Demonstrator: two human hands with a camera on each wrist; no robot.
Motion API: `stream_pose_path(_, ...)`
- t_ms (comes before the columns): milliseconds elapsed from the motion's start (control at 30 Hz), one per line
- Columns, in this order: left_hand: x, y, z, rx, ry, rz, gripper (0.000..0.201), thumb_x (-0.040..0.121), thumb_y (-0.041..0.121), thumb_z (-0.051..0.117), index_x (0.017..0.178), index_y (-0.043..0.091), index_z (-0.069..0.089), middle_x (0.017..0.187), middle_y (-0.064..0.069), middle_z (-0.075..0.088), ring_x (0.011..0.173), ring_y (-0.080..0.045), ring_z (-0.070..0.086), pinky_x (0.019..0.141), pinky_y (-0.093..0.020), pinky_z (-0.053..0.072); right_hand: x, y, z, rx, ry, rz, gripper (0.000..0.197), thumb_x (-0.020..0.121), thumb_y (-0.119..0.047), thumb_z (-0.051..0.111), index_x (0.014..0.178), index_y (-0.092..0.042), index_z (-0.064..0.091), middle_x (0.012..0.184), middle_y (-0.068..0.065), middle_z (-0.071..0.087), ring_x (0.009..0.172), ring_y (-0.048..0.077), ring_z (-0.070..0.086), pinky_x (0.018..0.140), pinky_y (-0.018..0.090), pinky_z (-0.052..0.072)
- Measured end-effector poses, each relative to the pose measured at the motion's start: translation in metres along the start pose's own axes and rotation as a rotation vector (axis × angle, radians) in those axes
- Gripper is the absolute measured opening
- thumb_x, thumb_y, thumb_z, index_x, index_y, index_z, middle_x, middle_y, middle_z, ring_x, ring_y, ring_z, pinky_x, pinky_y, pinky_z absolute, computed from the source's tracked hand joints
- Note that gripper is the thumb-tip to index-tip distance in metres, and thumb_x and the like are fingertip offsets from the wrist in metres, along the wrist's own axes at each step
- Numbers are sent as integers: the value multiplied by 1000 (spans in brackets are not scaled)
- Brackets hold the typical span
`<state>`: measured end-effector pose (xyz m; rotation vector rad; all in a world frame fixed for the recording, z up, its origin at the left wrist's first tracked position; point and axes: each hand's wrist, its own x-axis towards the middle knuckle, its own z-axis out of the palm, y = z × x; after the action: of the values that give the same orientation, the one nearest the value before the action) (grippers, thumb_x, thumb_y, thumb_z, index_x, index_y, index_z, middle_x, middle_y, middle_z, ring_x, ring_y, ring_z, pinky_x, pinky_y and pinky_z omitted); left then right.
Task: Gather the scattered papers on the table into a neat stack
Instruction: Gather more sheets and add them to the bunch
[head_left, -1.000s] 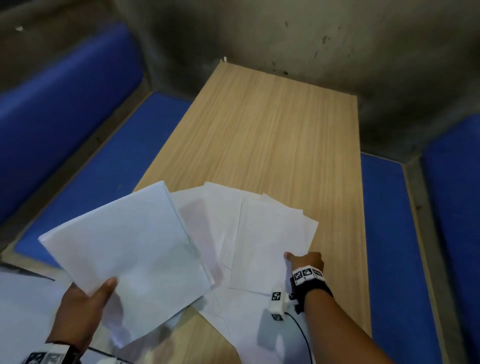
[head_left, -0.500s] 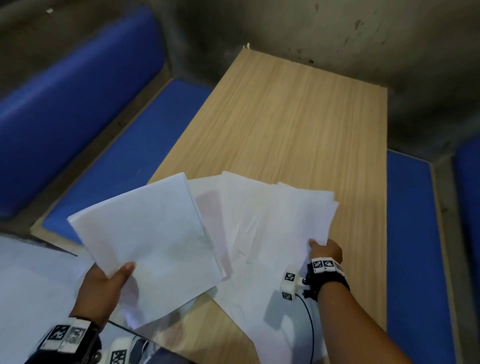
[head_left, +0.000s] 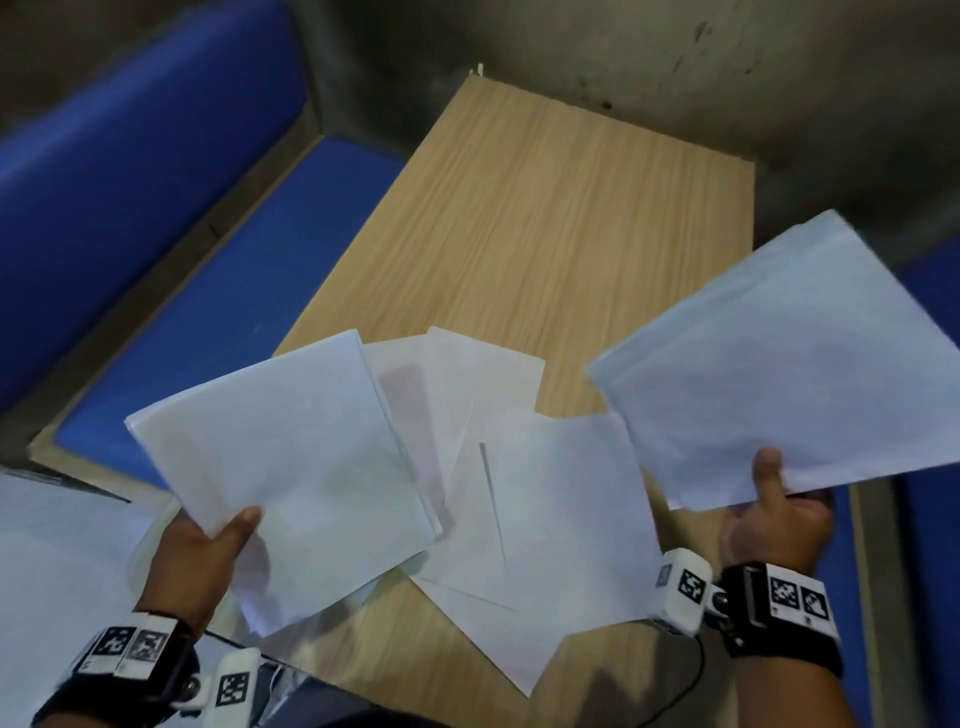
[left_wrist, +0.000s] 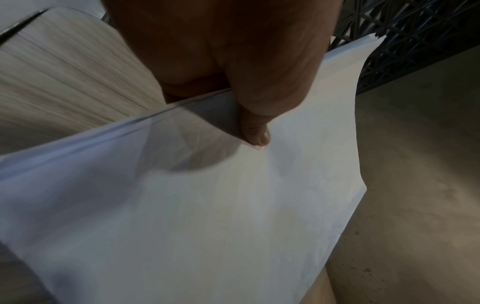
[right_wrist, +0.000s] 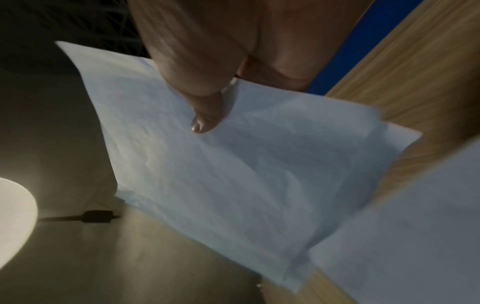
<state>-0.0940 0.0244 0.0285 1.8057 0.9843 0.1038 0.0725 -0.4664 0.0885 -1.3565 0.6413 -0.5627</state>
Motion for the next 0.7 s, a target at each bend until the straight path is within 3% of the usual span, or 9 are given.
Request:
stream_pose_path(100, 0, 2, 3, 4, -14, 0, 33, 94, 10, 69, 125, -1, 64, 112, -18, 68, 106, -34, 62, 96, -46, 47, 0, -25, -2, 176, 21, -103, 48, 83, -18, 75, 128, -10, 61, 130, 11, 65, 118, 27, 64, 97, 50, 53)
stream_pose_path(200, 1, 5, 5, 0, -18, 9, 36, 94, 11, 70, 127, -1, 63, 114, -18, 68, 107, -33, 62, 96, -45, 47, 0, -50, -7, 232, -101, -97, 37, 87, -16, 71, 124, -13, 64, 131, 11, 64, 117, 26, 64, 94, 40, 55)
stream_pose_path(267, 1, 6, 5, 2, -24, 15, 36, 94, 11, 70, 127, -1, 63, 114, -17, 68, 105, -32, 62, 96, -44, 46, -5, -55, -12, 73, -231, -43, 28, 81, -24, 75, 108, -16, 71, 115, 2, 73, 104, 18, 70, 86, 30, 58)
stream_pose_path(333, 2, 6, 5, 4, -27, 20, 35, 94, 12, 70, 126, -1, 64, 114, -18, 68, 105, -32, 62, 95, -44, 46, -13, -41, -15, -187, -393, 28, 38, 67, -38, 80, 94, -13, 72, 90, -8, 78, 80, 5, 70, 72, 20, 58)
stream_pose_path(367, 2, 6, 4, 4, -25, 19, 35, 94, 13, 70, 126, 0, 64, 115, -19, 69, 105, -33, 63, 95, -44, 46, -18, -27, -16, -314, -464, 64, 41, 62, -41, 81, 90, -12, 72, 81, -7, 77, 70, 2, 68, 64, 18, 57)
stream_pose_path(433, 2, 8, 3, 9, -19, 21, 35, 94, 12, 70, 126, 0, 65, 115, -20, 69, 106, -33, 63, 95, -44, 46, -34, 7, -14, -584, -614, 139, 26, 71, -25, 83, 91, -12, 72, 82, 0, 76, 65, -2, 67, 57, 14, 55)
stream_pose_path(500, 2, 11, 1, 23, -12, 30, 35, 94, 12, 69, 126, -1, 64, 113, -17, 68, 105, -31, 61, 95, -43, 45, -53, 43, -14, -830, -780, 223, 12, 78, -11, 77, 88, -17, 72, 86, 3, 74, 80, 12, 73, 66, 24, 60)
stream_pose_path(567, 4, 12, -3, 32, 1, 34, 37, 94, 14, 70, 127, -1, 64, 113, -15, 66, 108, -31, 61, 97, -44, 44, -67, 76, -12, -1013, -889, 252, 10, 76, -16, 78, 80, -20, 70, 89, 4, 72, 86, 25, 71, 78, 42, 59)
stream_pose_path(700, 14, 3, -14, 68, 24, 21, 43, 92, 25, 72, 128, 3, 64, 124, -21, 69, 116, -40, 63, 102, -52, 46, -88, 117, -8, -1375, -916, 87, 45, 80, -26, 75, 118, -7, 60, 121, 6, 54, 112, 25, 56, 96, 33, 49)
